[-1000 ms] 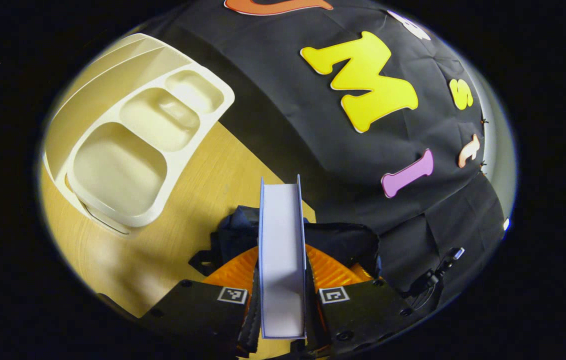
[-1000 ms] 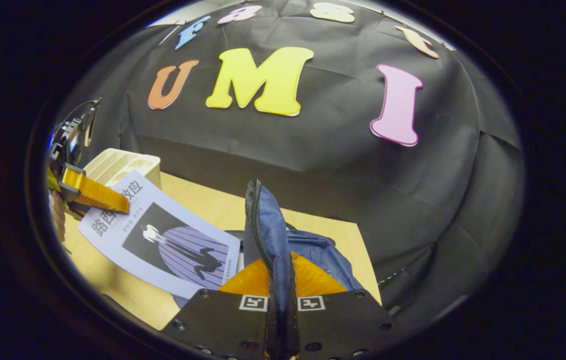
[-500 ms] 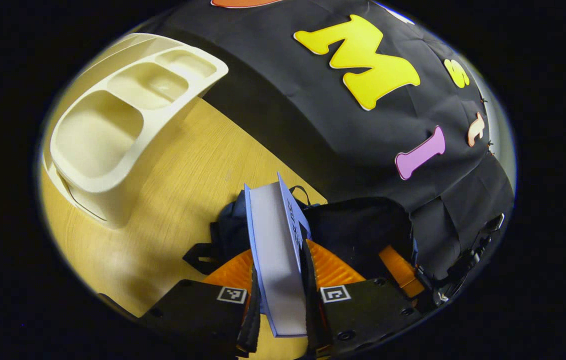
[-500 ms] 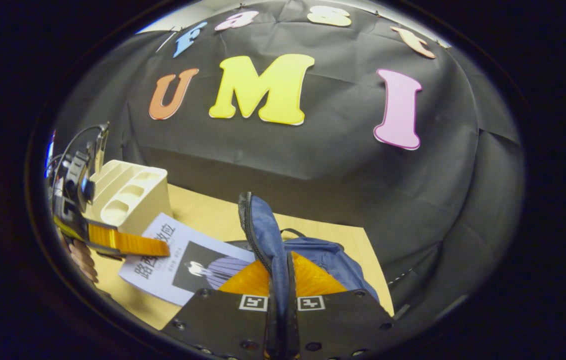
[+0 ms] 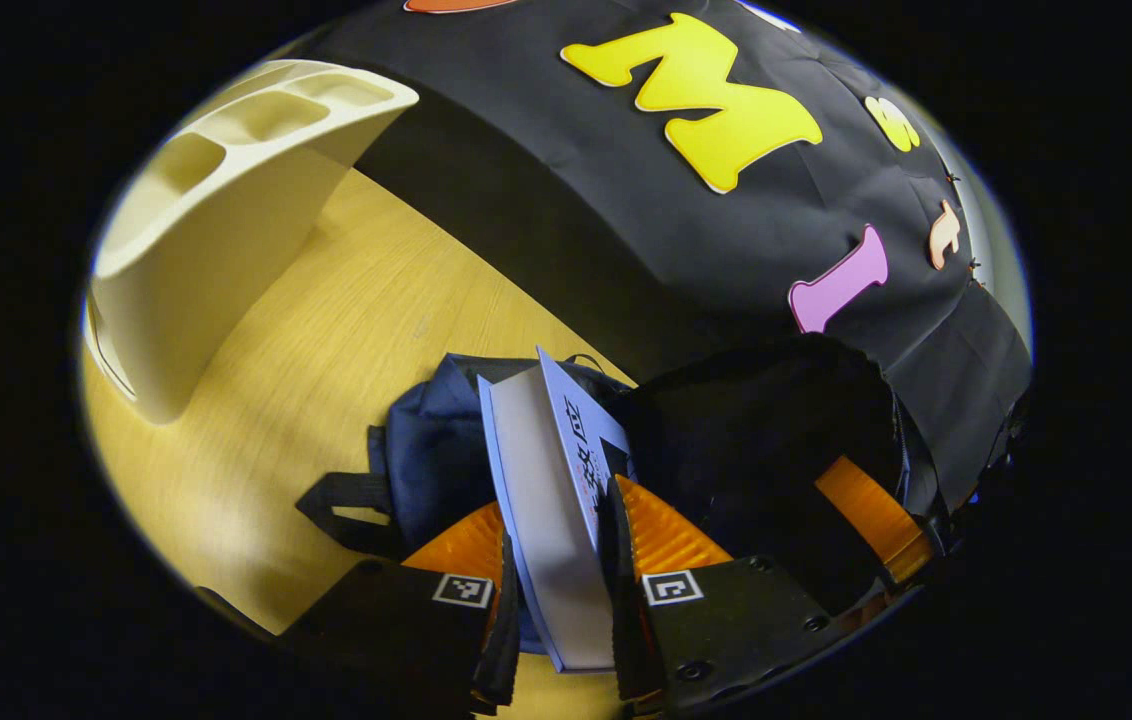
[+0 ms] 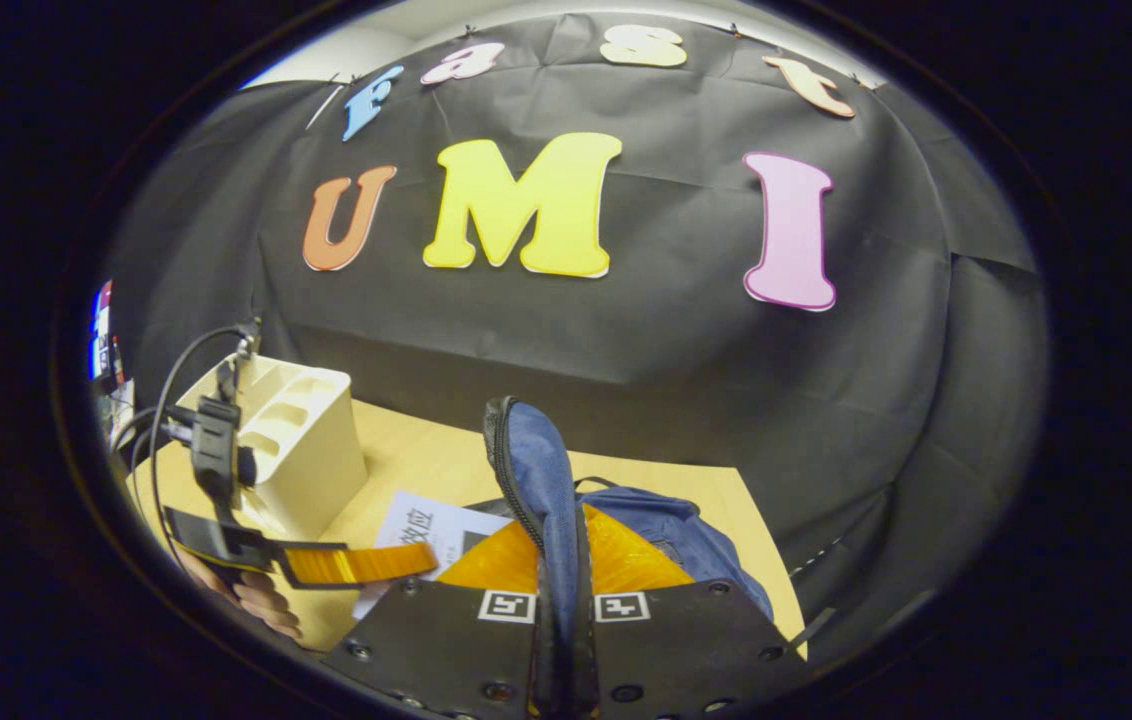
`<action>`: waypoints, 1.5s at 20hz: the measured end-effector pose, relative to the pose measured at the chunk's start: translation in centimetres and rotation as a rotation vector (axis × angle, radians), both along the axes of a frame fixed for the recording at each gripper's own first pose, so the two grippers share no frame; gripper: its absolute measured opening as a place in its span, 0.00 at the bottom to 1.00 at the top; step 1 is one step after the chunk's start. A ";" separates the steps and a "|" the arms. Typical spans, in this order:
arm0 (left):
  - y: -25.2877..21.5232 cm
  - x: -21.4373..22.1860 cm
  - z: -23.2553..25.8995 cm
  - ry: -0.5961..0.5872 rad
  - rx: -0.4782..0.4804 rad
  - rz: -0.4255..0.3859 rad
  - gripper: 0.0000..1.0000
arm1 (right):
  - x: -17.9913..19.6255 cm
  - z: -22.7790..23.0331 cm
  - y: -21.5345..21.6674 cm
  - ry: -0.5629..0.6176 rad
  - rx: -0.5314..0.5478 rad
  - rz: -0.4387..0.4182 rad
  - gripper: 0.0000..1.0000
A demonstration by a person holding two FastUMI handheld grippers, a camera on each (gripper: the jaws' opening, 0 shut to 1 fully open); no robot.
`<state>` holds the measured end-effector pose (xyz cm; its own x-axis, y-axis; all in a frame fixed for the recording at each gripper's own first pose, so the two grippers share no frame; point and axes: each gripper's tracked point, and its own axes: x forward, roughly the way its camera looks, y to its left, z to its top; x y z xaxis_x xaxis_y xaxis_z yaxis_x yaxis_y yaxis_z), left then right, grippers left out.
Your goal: Open the schoolbag, grab two books from the bookshelf and put them into the schoolbag.
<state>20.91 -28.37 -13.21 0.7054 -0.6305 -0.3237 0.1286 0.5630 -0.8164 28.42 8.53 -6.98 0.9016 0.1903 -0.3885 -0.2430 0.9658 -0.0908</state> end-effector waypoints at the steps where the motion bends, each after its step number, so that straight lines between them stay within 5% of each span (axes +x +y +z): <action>1: -1.1 0.0 -0.3 0.012 -0.019 0.006 0.40 | -0.1 0.0 0.1 0.001 0.007 0.011 0.07; 12: -9.4 1.5 -2.1 0.040 -0.100 -0.035 0.41 | -0.1 0.1 -1.6 -0.024 0.026 -0.010 0.07; 18: -9.2 2.1 -2.0 -0.004 -0.031 -0.024 0.47 | 0.1 0.0 -2.8 -0.034 0.031 -0.038 0.07; 20: -8.8 2.5 -1.9 -0.067 0.069 -0.049 0.54 | 0.1 -0.1 -3.1 -0.034 0.036 -0.049 0.07; 22: -8.3 2.6 -2.2 -0.118 0.210 -0.080 0.75 | 0.1 -0.2 -3.3 -0.025 0.053 -0.065 0.07; 24: -7.4 3.0 -2.7 -0.123 0.289 -0.069 0.80 | 0.2 -0.3 -4.2 -0.026 0.055 -0.093 0.07; 26: -6.9 3.2 -4.1 -0.123 0.332 -0.091 0.99 | 0.0 -0.9 -4.5 -0.006 0.056 -0.110 0.07; 30: -4.0 2.6 -3.6 -0.122 0.341 -0.065 1.00 | -0.5 -1.8 -4.5 0.015 0.058 -0.129 0.07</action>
